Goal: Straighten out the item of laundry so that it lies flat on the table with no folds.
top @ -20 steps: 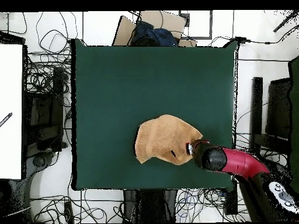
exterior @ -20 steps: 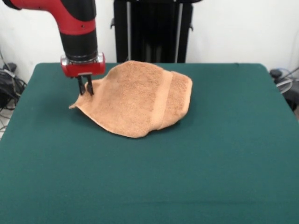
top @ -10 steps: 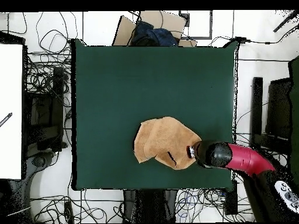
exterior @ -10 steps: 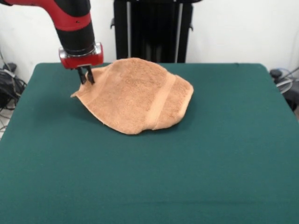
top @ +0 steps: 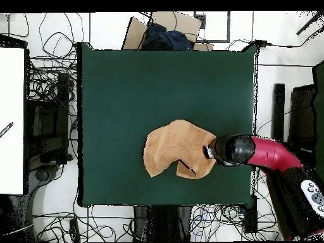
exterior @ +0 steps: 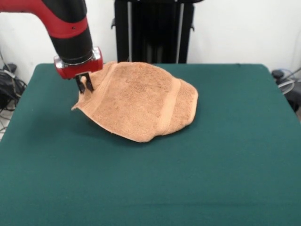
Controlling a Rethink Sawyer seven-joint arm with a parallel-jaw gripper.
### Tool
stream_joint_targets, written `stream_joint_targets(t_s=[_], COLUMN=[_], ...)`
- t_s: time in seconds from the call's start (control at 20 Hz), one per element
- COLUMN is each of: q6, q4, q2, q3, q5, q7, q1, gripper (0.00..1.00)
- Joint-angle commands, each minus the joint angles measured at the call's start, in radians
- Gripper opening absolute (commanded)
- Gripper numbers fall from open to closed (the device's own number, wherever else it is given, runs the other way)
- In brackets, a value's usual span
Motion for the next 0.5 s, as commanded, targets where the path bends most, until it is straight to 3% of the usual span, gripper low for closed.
stream_joint_targets(t_s=[0.05,0.5], q6=[0.158,0.188], q4=[-0.133,-0.198], q2=[-0.028,0.0], q3=[0.124,0.145], q5=[-0.037,-0.028], q7=[-0.304,-0.37], q1=[0.01,0.006], gripper=[0.0,0.0])
